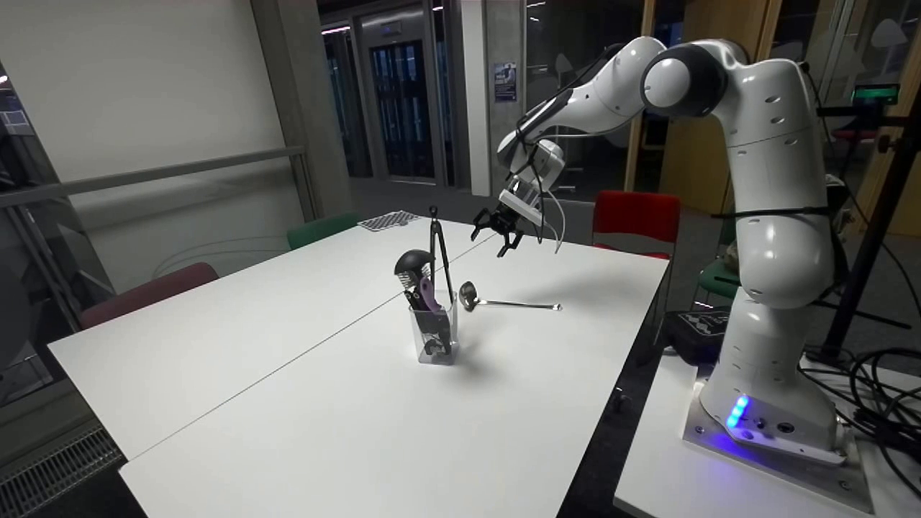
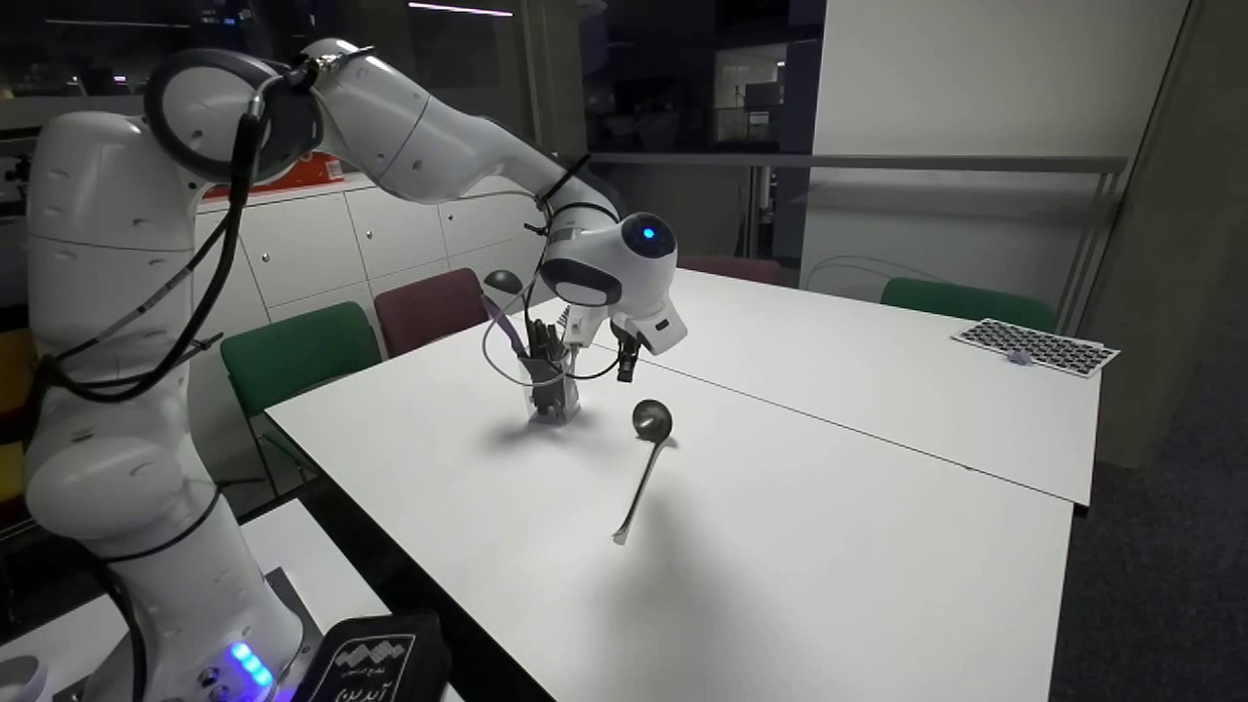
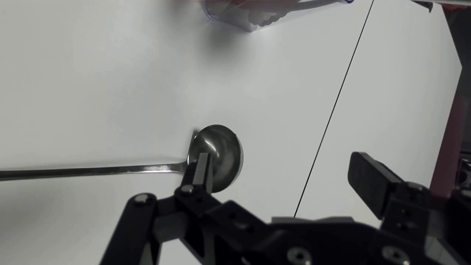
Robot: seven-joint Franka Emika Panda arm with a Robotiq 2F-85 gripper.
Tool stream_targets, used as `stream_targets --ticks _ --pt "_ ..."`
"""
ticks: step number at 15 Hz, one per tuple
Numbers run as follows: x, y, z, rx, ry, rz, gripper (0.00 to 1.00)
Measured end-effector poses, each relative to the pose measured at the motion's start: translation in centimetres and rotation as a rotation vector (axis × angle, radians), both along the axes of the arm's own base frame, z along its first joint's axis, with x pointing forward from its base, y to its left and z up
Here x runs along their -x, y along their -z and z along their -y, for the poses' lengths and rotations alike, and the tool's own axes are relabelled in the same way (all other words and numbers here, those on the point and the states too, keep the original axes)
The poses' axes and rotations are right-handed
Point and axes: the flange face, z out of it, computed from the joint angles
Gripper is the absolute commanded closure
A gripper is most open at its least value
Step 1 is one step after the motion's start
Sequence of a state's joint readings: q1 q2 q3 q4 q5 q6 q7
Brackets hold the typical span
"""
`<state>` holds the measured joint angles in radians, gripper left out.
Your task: Pick up the mental object from the table and put it in the cup
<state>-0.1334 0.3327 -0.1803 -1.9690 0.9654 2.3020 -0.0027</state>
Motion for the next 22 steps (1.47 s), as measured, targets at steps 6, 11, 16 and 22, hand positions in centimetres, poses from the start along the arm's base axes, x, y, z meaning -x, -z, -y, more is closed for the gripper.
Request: stream_targets --ticks 6,11,16,22 --pt "-2.4 2.7 2.0 -0.091 -0.016 -0.068 0.0" --pt "-6.0 5.1 3.8 -0.146 0.04 -0.144 0.0" --pt "-9.2 6.6 4.2 -0.172 0.087 -0.279 0.0" --pt "-11.6 9.7 3.9 -0.076 0.168 -0.531 0.0"
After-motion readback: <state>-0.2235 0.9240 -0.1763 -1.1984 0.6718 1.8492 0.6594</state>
